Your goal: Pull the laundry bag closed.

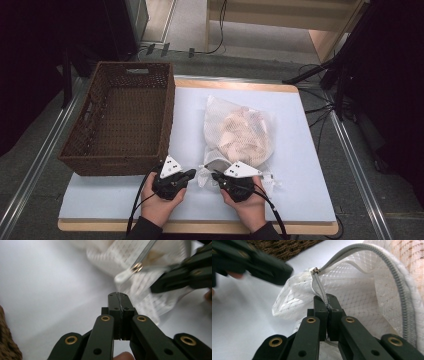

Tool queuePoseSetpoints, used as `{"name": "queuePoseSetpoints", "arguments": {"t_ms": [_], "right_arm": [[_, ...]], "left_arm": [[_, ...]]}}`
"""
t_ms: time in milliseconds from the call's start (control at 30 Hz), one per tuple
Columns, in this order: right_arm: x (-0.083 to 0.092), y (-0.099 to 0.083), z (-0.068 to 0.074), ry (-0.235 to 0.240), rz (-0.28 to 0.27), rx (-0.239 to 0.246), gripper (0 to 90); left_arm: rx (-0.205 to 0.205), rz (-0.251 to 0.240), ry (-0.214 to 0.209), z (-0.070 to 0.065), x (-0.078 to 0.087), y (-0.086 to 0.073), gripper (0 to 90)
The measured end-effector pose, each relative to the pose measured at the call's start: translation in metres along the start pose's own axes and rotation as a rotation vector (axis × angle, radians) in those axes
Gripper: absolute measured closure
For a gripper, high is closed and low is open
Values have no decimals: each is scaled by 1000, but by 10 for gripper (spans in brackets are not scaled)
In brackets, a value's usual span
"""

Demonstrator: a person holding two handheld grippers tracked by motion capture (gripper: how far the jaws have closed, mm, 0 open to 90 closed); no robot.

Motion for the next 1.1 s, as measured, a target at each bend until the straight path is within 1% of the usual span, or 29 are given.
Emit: {"name": "queuePoseSetpoints", "arguments": {"t_ms": [33, 67, 133, 233, 300, 333, 400, 433, 467, 500, 533, 567, 600, 667, 700, 733, 767, 833, 867, 900, 933, 967, 1000, 1033, 1067, 1100], "right_arm": [[0, 0, 0, 2, -2, 2, 891], [1, 1, 0, 4, -6, 4, 891], [2, 1, 1, 13, -8, -2, 890], [2, 1, 2, 20, -10, 3, 891], [2, 0, 2, 23, -7, -2, 890], [2, -1, 2, 23, -6, 2, 890], [1, -2, 1, 23, 1, -3, 890], [1, -2, 1, 23, 1, -3, 890], [1, -2, 1, 24, 1, -3, 890], [1, -3, 0, 23, 3, -8, 890], [1, -3, 0, 23, 4, -8, 890], [0, -3, 0, 22, 3, -9, 890], [0, -3, 0, 22, 4, -7, 890], [0, -3, 0, 21, 5, -5, 890], [0, -3, 0, 20, 4, -7, 890], [0, -3, 0, 20, 4, -7, 890], [-1, -3, -1, 21, 4, -5, 890], [-1, -3, -1, 21, 3, -10, 890], [-1, -4, -1, 22, 4, -12, 890], [-1, -4, -1, 22, 4, -13, 890], [-1, -4, -1, 21, 3, -12, 890], [-1, -4, -1, 21, 3, -12, 890], [0, -3, -2, 22, 2, -12, 890], [0, -3, -2, 21, -1, -12, 890], [0, -3, -2, 21, -1, -12, 890], [0, -3, -2, 23, -1, -11, 890]], "left_arm": [[9, 49, -1, 1, -9, -5, 900], [1, 68, -3, 1, -13, -6, 900], [-8, 70, 12, 0, -20, -4, 900], [11, 54, 2, 1, -30, 4, 899], [18, 36, 2, 0, -32, 9, 900], [18, 36, 2, 0, -32, 9, 900], [30, -3, 8, 2, -27, 16, 900], [30, -3, 8, 2, -27, 16, 900], [37, -29, 10, 2, -24, 19, 900], [39, -45, 14, 3, -22, 22, 900], [30, -76, 16, 1, -17, 27, 900], [26, -88, 14, 0, -15, 29, 900], [26, -88, 14, 0, -15, 29, 900], [14, -121, 10, -5, -12, 34, 900], [5, -129, -9, -11, -12, 37, 900], [5, -129, -9, -11, -12, 37, 896], [-8, -135, -31, -16, -11, 39, 885], [-11, -155, -53, -20, -9, 41, 869], [-11, -164, -58, -20, -7, 42, 858], [-7, -168, -60, -19, -5, 42, 844], [10, -168, -61, -17, -3, 42, 837], [10, -168, -61, -17, -3, 42, 820], [27, -163, -68, -14, -1, 40, 820], [49, -140, -81, -10, 1, 36, 765], [49, -140, -81, -10, 1, 36, 742], [77, -100, -107, -8, -1, 28, 712]]}}
Point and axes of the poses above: each handheld gripper's, and its own axes: x roughly backward along the jaws, y roughly out of its top, z roughly to its left, the point moved 7 cm from there along -x, roughly forward along the jaws, and after that the axes turned 11 degrees about -x, right-handed, at the moved point
